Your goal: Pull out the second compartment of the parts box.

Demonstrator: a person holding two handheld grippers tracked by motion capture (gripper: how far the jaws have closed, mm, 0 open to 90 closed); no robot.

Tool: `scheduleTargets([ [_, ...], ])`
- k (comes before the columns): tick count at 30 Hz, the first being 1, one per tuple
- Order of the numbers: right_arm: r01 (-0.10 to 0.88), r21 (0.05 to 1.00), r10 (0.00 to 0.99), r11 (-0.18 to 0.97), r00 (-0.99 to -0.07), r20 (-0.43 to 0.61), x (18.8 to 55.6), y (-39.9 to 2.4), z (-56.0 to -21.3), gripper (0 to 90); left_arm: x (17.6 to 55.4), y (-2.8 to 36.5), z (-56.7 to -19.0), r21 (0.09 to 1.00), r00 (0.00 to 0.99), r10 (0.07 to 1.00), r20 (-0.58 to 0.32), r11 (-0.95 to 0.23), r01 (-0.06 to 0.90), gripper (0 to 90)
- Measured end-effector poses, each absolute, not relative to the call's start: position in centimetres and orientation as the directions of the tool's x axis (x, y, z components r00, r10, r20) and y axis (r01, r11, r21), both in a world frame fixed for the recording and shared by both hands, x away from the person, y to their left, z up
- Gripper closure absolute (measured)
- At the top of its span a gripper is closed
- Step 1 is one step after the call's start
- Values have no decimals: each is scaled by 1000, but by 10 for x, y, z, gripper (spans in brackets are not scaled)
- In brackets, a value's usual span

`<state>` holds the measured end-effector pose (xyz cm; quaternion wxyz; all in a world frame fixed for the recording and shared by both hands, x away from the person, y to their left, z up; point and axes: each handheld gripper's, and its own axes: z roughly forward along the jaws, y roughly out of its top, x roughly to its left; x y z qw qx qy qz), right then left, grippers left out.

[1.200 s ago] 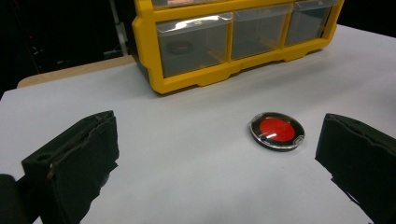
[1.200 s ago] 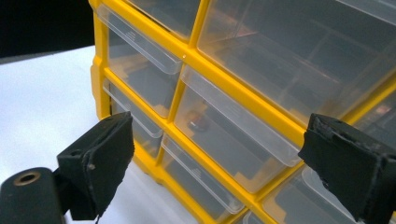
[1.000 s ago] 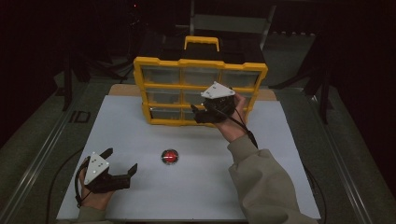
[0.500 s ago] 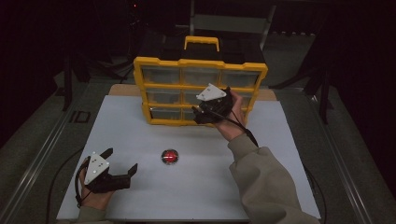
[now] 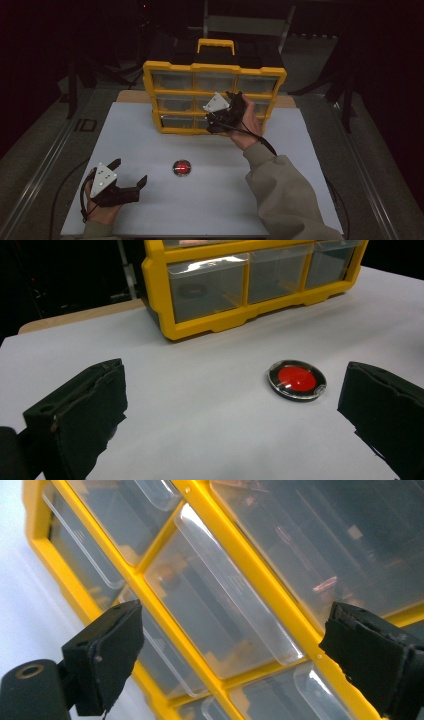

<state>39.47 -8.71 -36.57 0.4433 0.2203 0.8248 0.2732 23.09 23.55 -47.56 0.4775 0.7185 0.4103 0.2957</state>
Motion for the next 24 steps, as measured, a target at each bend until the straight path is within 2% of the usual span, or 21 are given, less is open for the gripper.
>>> scheduleTargets([
  [24,69,492,478,868,-387,-789,394,-77,-371,92,231,236,-476,928,487,873,31,-206,310,0],
])
